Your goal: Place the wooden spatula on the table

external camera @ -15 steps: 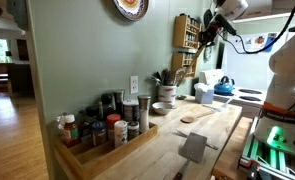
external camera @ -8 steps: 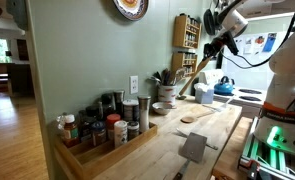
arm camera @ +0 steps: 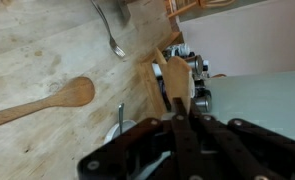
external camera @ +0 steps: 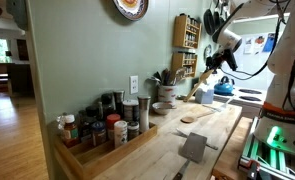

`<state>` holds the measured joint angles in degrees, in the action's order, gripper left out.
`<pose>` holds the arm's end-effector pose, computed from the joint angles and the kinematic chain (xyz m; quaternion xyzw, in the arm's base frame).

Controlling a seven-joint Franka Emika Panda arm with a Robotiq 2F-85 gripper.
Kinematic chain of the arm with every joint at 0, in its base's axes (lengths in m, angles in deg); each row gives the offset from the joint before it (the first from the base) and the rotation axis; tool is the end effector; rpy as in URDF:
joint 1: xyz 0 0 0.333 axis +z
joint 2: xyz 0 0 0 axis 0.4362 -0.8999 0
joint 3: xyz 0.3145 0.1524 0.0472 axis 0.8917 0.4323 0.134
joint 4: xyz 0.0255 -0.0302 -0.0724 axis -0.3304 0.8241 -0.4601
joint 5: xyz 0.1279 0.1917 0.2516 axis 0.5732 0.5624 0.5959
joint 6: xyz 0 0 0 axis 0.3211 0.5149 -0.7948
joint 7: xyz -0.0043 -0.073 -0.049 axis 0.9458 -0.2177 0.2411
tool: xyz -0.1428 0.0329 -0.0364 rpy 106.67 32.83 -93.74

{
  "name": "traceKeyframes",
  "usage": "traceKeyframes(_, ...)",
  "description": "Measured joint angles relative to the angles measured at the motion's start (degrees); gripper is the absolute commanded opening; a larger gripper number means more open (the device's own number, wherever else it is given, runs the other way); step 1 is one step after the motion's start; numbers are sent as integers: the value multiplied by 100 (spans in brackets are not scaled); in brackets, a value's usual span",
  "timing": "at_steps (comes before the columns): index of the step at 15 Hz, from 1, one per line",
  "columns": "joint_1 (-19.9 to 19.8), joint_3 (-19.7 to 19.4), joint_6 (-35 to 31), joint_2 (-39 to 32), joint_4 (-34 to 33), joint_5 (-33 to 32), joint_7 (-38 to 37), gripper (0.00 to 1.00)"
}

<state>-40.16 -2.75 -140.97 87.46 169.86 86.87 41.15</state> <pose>0.3053 -0.1627 0.3955 -0.8505 0.1343 0.0452 0.5065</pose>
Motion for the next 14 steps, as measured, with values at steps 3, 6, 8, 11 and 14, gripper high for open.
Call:
traceKeyframes(3, -121, 239, -158, -612, -241, 257, 58, 2)
traceKeyframes(6, -235, 481, -395, -1127, -520, 363, 147, 2)
traceKeyframes(8, -313, 623, -575, -1447, -735, 385, 159, 2)
traceKeyframes(11, -447, 816, -684, -1887, -1067, 488, 290, 2)
traceKeyframes(14, -569, 995, -684, -2250, -1337, 604, 399, 6)
